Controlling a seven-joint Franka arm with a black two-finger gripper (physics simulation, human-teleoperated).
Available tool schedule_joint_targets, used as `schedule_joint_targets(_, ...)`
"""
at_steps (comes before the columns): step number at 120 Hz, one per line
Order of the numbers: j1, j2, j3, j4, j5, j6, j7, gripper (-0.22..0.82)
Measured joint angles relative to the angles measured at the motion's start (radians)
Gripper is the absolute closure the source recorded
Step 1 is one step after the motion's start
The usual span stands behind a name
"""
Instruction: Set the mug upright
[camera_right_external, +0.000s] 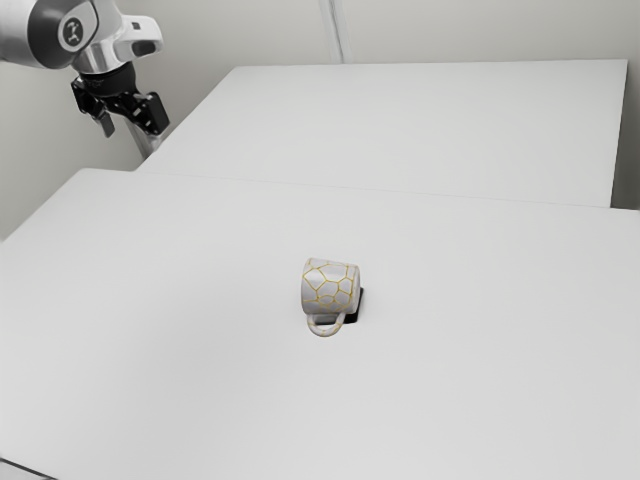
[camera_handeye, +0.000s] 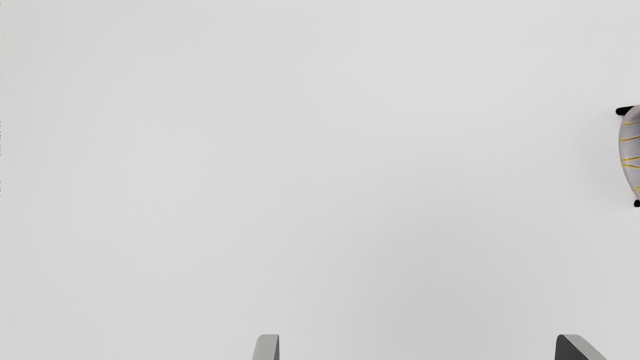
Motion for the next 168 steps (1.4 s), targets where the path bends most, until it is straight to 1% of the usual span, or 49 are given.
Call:
schedule_joint_targets(27, 0.005, 0.000, -0.002, -0.004, -0.002, 0.016, -0.040, 0.00)
schedule_joint_targets(40, 0.003, 0.001, 0.007, -0.020, -0.013, 0.017, -0.054, 0.00)
schedule_joint_targets(55, 0.025, 0.001, 0.010, -0.029, -0.147, 0.002, -0.067, 0.00)
schedule_joint_targets(68, 0.085, 0.012, 0.010, -0.082, -0.313, -0.007, -0.077, 0.00)
schedule_joint_targets(79, 0.154, 0.047, 0.011, -0.137, -0.442, -0.009, -0.083, 0.00)
schedule_joint_targets(90, 0.216, 0.102, 0.013, -0.163, -0.552, -0.008, -0.089, 0.00)
schedule_joint_targets(98, 0.242, 0.131, 0.014, -0.208, -0.630, -0.006, -0.093, 0.00)
schedule_joint_targets(106, 0.228, 0.157, 0.015, -0.244, -0.691, 0.000, -0.096, 0.00)
schedule_joint_targets(117, 0.191, 0.211, 0.020, -0.256, -0.764, 0.010, -0.100, 0.00)
schedule_joint_targets(141, 0.184, 0.338, 0.021, -0.253, -0.915, 0.074, -0.090, 0.00)
schedule_joint_targets(168, 0.146, 0.418, 0.013, -0.251, -1.057, 0.148, -0.070, 0.00)
